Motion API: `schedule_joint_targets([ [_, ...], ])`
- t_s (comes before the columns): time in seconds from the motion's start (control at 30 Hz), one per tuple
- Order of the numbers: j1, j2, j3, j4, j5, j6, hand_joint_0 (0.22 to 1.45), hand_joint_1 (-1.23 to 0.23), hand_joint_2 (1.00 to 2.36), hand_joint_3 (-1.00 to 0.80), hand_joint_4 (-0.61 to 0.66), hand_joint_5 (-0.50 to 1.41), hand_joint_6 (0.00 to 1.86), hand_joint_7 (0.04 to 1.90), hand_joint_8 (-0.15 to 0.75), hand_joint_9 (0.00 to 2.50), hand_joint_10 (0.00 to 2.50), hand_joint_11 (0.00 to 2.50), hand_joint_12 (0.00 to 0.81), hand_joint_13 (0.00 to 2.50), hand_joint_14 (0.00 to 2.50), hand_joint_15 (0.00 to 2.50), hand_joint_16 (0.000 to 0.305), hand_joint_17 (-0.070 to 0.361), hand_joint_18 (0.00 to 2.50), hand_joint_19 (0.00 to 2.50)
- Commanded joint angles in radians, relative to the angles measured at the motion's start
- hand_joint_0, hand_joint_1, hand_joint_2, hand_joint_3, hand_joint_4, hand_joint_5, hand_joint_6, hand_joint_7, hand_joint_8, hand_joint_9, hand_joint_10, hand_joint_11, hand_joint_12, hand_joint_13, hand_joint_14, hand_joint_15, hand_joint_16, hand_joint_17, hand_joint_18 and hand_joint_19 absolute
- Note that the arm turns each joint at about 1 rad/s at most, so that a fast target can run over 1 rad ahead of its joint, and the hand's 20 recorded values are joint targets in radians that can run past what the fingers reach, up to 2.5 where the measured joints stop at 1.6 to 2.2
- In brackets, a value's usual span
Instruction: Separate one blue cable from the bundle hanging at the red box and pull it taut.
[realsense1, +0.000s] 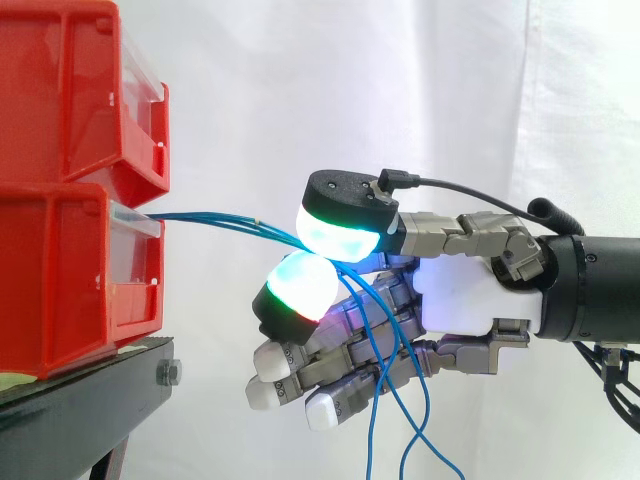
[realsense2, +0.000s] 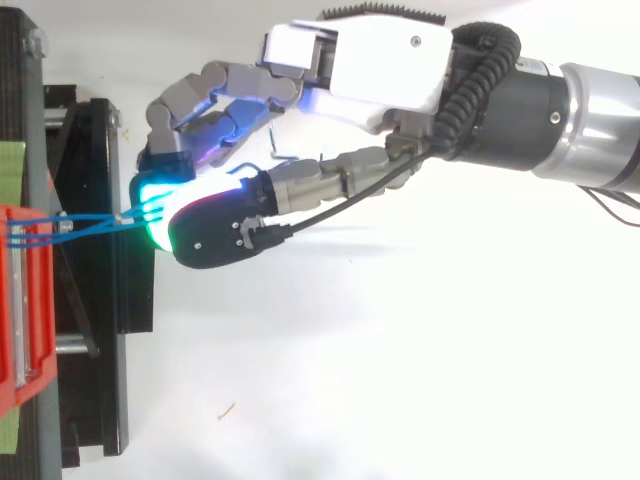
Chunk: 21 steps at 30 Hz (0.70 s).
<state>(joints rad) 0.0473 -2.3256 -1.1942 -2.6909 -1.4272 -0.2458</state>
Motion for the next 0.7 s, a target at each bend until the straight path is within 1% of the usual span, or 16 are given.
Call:
schedule_joint_targets([
  [0.0,0.002,0.000,-0.001,0.003,0.001,-0.004,0.75,-0.86,1.01,-0.04,0.23,-0.20,0.79,0.90,0.336,0.78,0.01,0.46,0.300,0.52,0.00,0.11,0.035,0.078,0.66,0.27],
  [0.03,0.002,0.000,0.001,0.003,0.001,-0.006,0.75,-0.86,1.01,-0.07,0.23,-0.20,0.80,0.90,0.332,0.77,0.01,0.47,0.298,0.51,0.00,0.11,0.034,0.077,0.65,0.27],
  [0.1,0.002,0.000,0.001,0.003,0.002,-0.010,0.75,-0.87,1.01,-0.23,0.23,-0.22,0.85,0.89,0.329,0.75,0.01,0.49,0.296,0.50,0.00,0.10,0.034,0.076,0.65,0.25],
  [0.13,0.002,0.000,0.001,0.003,0.005,-0.010,0.75,-0.87,1.01,-0.26,0.24,-0.22,0.85,0.90,0.331,0.75,0.01,0.49,0.296,0.50,0.00,0.10,0.034,0.077,0.65,0.24],
  [0.17,0.002,0.000,0.001,0.005,0.011,-0.010,0.74,-0.88,1.01,-0.34,0.25,-0.22,0.86,0.89,0.331,0.75,0.01,0.49,0.297,0.50,0.00,0.10,0.034,0.077,0.65,0.24],
  [0.23,0.003,0.000,0.001,0.006,0.016,-0.010,0.73,-0.88,1.00,-0.48,0.25,-0.22,0.87,0.88,0.335,0.75,0.01,0.51,0.298,0.50,0.01,0.10,0.034,0.077,0.65,0.23],
  [0.27,0.003,0.000,0.001,0.006,0.018,-0.010,0.69,-0.86,1.00,-0.50,0.25,-0.21,0.87,0.88,0.344,0.77,0.01,0.52,0.297,0.50,0.00,0.10,0.034,0.077,0.65,0.24],
  [0.33,0.005,0.000,0.001,0.008,0.018,-0.010,0.65,-0.83,1.00,-0.50,0.25,-0.20,0.87,0.89,0.344,0.78,0.01,0.52,0.296,0.50,0.00,0.10,0.034,0.077,0.65,0.25],
  [0.37,0.005,0.000,-0.001,0.008,0.018,-0.010,0.59,-0.77,1.00,-0.50,0.25,-0.19,0.86,0.89,0.344,0.79,0.01,0.50,0.295,0.50,0.00,0.10,0.034,0.077,0.65,0.26],
  [0.43,0.005,0.000,-0.001,0.008,0.018,-0.013,0.55,-0.70,1.00,-0.50,0.24,-0.18,0.84,0.92,0.351,0.81,0.01,0.49,0.296,0.51,0.00,0.11,0.035,0.079,0.66,0.26],
  [0.47,0.006,0.000,0.001,0.008,0.021,-0.015,0.53,-0.63,1.00,-0.50,0.25,-0.17,0.83,0.92,0.362,0.83,0.01,0.48,0.300,0.52,0.00,0.11,0.036,0.081,0.66,0.27],
  [0.5,0.006,0.000,-0.001,0.009,0.022,-0.015,0.52,-0.56,1.00,-0.50,0.24,-0.16,0.82,0.96,0.363,0.85,0.01,0.48,0.300,0.53,0.00,0.10,0.036,0.081,0.67,0.28],
  [0.53,0.008,0.000,0.001,0.009,0.025,-0.015,0.53,-0.50,1.00,-0.50,0.24,-0.15,0.82,0.94,0.365,0.87,0.01,0.47,0.296,0.53,0.00,0.11,0.035,0.079,0.67,0.28],
  [0.6,0.009,0.000,-0.001,0.009,0.027,-0.020,0.54,-0.40,1.00,-0.50,0.22,-0.14,0.79,0.98,0.361,0.89,0.01,0.45,0.286,0.55,0.00,0.12,0.034,0.076,0.67,0.30],
  [0.67,0.009,0.000,-0.001,0.009,0.027,-0.021,0.56,-0.36,1.00,-0.50,0.22,-0.13,0.77,0.99,0.354,0.89,0.01,0.44,0.280,0.56,0.00,0.12,0.033,0.074,0.67,0.31],
])
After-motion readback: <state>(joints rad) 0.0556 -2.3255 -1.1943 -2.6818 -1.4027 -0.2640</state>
